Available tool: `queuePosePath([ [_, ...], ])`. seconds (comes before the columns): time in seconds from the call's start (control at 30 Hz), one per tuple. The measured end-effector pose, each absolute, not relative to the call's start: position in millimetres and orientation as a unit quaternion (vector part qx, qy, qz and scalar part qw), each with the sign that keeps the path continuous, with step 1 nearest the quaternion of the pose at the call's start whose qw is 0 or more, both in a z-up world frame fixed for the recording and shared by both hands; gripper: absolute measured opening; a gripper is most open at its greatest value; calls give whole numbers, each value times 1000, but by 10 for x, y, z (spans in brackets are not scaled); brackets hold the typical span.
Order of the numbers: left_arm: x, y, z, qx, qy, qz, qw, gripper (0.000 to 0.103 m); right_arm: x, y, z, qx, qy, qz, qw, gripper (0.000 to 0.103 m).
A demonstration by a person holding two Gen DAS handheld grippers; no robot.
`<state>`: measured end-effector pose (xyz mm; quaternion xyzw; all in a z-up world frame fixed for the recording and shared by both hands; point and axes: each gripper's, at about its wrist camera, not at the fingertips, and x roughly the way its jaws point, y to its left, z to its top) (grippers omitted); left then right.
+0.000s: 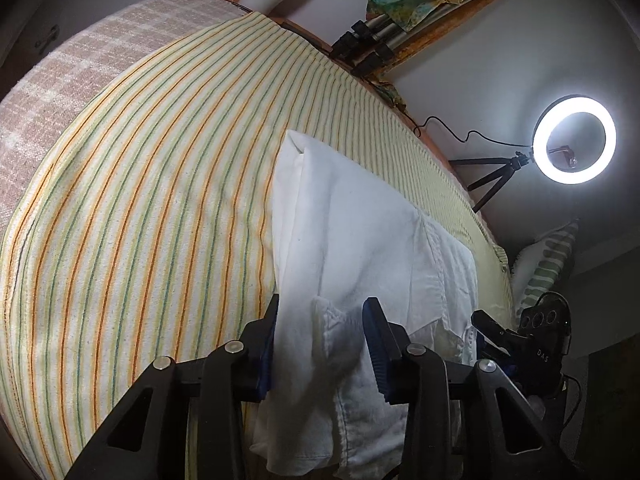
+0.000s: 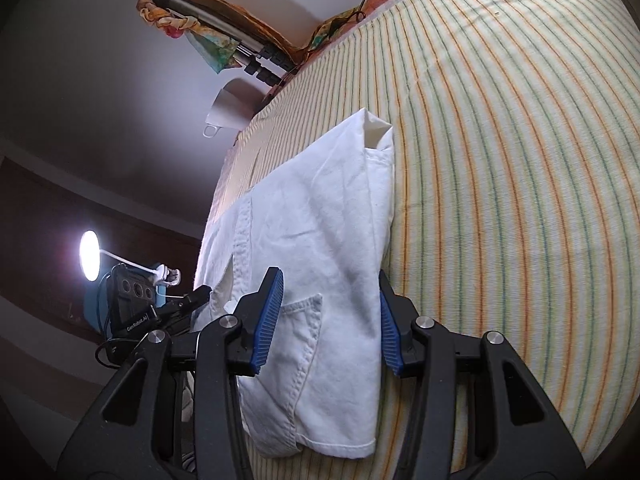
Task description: Fold small clothes
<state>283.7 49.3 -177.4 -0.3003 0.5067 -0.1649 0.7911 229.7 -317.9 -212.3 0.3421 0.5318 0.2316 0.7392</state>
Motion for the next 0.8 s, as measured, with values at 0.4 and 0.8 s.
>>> queuePosePath([
  [0.4, 2719, 300, -1409, -214, 464, -161, 844, 15, 2276, -2994, -1770, 228, 521, 227, 790, 14],
  [0.8, 2704, -29, -1137, -192, 438, -186, 858, 12, 2190, -3065, -1251, 183, 475, 239, 827, 12],
])
